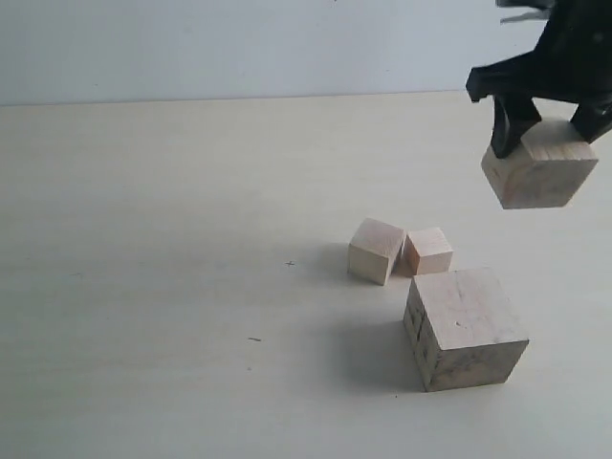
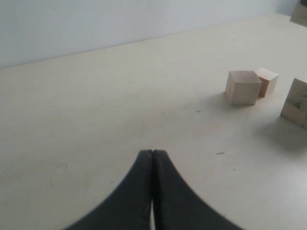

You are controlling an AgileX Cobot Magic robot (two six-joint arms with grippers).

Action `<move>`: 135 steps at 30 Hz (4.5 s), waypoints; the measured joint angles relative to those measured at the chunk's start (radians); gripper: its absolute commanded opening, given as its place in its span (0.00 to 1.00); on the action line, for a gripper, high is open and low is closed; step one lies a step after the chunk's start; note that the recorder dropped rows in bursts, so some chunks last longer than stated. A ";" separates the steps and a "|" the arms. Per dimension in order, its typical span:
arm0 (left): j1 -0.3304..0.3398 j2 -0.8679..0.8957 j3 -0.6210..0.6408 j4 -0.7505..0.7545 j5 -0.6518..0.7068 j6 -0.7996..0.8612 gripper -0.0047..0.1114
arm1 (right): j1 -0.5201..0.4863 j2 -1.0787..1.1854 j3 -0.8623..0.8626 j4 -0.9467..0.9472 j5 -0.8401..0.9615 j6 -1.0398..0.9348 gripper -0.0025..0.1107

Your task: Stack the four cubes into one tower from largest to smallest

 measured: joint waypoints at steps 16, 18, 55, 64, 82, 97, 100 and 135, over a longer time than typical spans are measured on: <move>0.000 0.000 0.000 0.000 0.000 0.000 0.04 | 0.152 -0.346 0.174 0.146 0.026 0.124 0.02; 0.000 0.000 0.000 0.000 0.000 0.000 0.04 | 0.177 -0.350 0.212 0.141 0.028 0.138 0.02; 0.000 0.000 0.000 0.000 0.000 0.000 0.04 | 0.253 -0.186 0.330 0.050 -0.058 0.201 0.02; 0.000 0.000 0.000 0.000 0.000 0.000 0.04 | 0.253 -0.184 0.330 0.050 -0.082 0.201 0.02; 0.000 0.000 0.000 0.000 0.000 0.000 0.04 | 0.253 -0.184 0.330 0.028 -0.110 0.201 0.02; 0.000 0.000 0.000 0.000 0.000 0.000 0.04 | 0.253 -0.184 0.330 0.027 -0.126 0.201 0.02; 0.000 0.000 0.000 0.000 0.000 0.000 0.04 | 0.253 -0.184 0.330 0.027 -0.126 0.201 0.02; 0.000 0.000 0.000 0.000 0.000 0.000 0.04 | 0.253 -0.160 0.330 0.045 -0.155 0.139 0.02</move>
